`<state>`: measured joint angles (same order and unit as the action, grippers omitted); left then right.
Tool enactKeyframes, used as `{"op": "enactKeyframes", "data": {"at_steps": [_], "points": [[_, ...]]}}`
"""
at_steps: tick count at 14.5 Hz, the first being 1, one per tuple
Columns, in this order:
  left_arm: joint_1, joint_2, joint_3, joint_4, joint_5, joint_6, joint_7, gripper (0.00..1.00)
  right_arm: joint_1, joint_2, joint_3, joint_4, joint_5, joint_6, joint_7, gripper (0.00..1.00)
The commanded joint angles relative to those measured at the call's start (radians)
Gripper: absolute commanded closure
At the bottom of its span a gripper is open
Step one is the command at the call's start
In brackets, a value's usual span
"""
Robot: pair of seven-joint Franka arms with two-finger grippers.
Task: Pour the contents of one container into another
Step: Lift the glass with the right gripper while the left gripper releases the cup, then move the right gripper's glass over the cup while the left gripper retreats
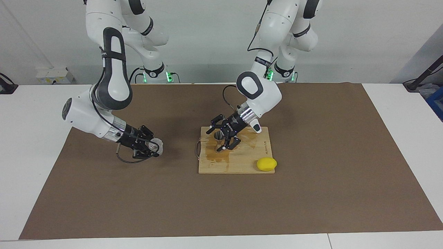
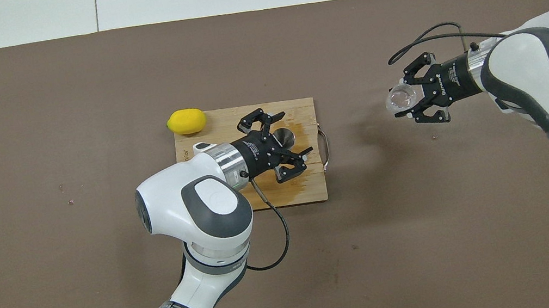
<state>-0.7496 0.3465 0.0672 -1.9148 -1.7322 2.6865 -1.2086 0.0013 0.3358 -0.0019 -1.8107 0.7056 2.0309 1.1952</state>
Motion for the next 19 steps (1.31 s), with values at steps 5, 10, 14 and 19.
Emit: {"op": "enactKeyframes", "data": {"at_steps": [5, 10, 14, 19], "points": [[-0.008, -0.101, 0.017, -0.062, 0.002, -0.007, -0.009, 0.0, 0.104, -0.011, -0.003, 0.065, -0.115, 0.02, 0.142, 0.79], [0.116, -0.187, 0.016, -0.107, 0.117, -0.101, -0.009, 0.0, 0.149, -0.006, -0.001, 0.099, -0.129, 0.019, 0.219, 0.8], [0.228, -0.216, 0.02, -0.115, 0.3, -0.222, -0.009, 0.0, 0.201, 0.003, 0.002, 0.137, -0.198, 0.034, 0.357, 0.8], [0.413, -0.218, 0.019, -0.076, 0.592, -0.417, 0.003, 0.0, 0.321, 0.012, 0.002, 0.152, -0.319, 0.086, 0.461, 0.8]]}}
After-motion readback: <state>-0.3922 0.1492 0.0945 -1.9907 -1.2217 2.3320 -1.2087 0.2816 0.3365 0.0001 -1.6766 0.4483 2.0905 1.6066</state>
